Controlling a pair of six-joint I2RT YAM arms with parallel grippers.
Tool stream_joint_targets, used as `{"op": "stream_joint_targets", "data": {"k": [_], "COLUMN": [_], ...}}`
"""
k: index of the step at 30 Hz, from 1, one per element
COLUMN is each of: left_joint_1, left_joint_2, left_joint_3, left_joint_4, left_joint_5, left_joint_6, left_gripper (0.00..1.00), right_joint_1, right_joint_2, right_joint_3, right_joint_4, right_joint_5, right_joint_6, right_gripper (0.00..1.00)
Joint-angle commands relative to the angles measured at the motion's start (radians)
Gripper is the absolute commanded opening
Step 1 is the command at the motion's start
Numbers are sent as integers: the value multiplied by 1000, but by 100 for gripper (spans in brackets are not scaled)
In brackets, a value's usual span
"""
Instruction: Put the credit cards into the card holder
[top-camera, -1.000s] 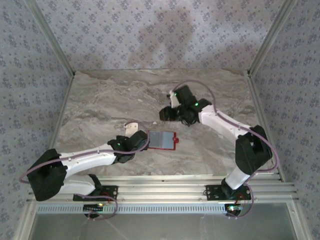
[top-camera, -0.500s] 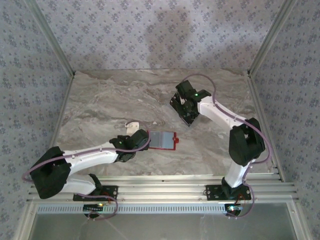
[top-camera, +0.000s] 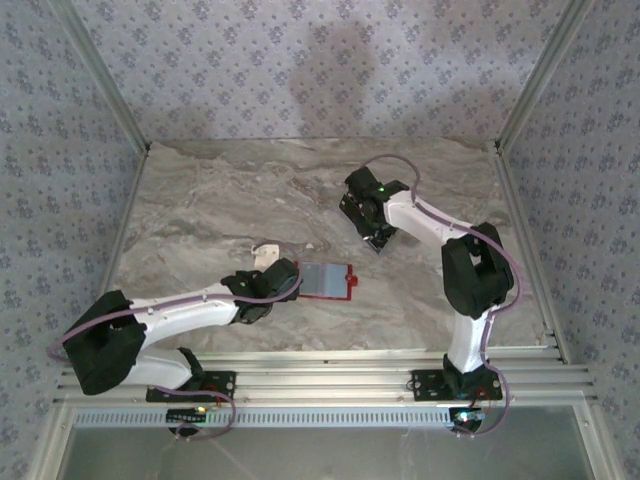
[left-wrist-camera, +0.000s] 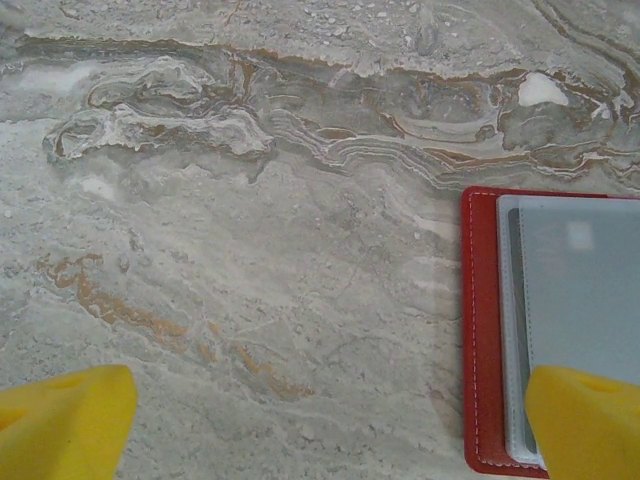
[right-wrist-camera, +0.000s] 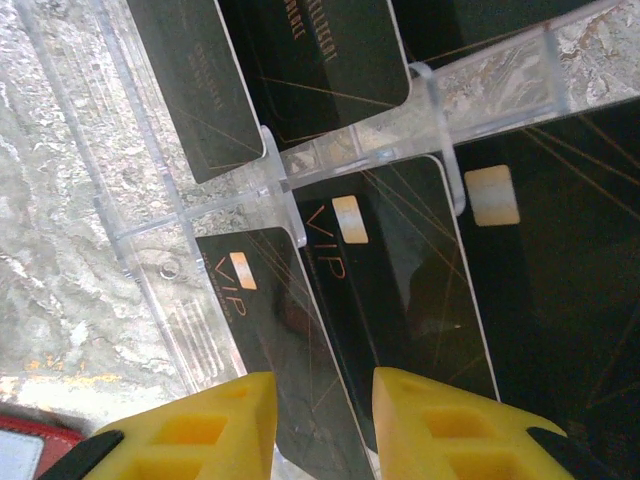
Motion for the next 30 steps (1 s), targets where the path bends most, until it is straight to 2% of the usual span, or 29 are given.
{"op": "stream_joint_targets", "data": {"k": [1, 20, 30], "left_joint_1": [6, 6, 5], "left_joint_2": [6, 4, 23], "left_joint_3": [32, 30, 60], "left_joint_4": [7, 4, 0], "left_joint_5": [2, 2, 21], "left_joint_6": [11, 12, 33], "left_gripper": [100, 100, 100], "right_joint_1": [5, -20, -5], "right_joint_2": [19, -1, -33], "right_joint_3": [30, 27, 91], "right_joint_4": [-31, -28, -54], "right_joint_5": [8, -142, -201], "right_joint_6": [-16, -41, -93], "right_gripper": [33, 9, 0]}}
